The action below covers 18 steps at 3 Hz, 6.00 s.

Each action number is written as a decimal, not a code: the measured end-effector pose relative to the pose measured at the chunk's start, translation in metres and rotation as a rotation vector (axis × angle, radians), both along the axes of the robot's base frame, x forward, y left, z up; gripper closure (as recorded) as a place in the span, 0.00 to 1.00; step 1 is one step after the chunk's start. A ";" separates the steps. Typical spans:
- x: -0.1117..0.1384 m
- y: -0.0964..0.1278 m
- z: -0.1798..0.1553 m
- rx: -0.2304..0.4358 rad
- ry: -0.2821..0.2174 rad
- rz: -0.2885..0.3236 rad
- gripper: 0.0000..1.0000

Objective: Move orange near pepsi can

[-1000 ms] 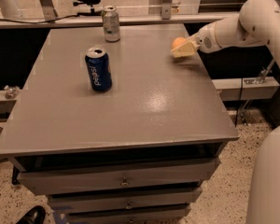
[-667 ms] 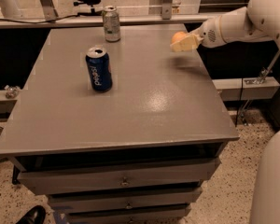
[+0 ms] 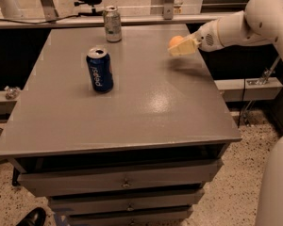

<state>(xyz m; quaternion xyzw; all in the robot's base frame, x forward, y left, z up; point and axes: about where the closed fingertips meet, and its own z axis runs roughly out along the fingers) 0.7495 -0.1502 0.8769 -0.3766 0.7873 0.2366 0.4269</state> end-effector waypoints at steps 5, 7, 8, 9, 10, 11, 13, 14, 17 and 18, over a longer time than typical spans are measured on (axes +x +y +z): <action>-0.090 0.164 -0.008 0.061 -0.129 0.421 1.00; -0.106 0.169 -0.027 0.076 -0.082 0.485 1.00; -0.109 0.175 -0.037 0.097 -0.062 0.506 0.82; -0.110 0.179 -0.041 0.106 -0.054 0.517 0.60; -0.113 0.182 -0.043 0.111 -0.049 0.528 0.36; -0.114 0.183 -0.043 0.113 -0.045 0.537 0.13; -0.116 0.184 -0.044 0.112 -0.040 0.546 0.00; -0.111 0.174 -0.036 0.099 -0.057 0.524 0.00; -0.071 0.030 0.052 -0.038 -0.248 0.269 0.00; -0.067 0.029 0.063 -0.037 -0.269 0.264 0.00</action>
Offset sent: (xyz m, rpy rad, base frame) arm -0.0677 0.1533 -0.0232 0.0763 -0.1378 0.3471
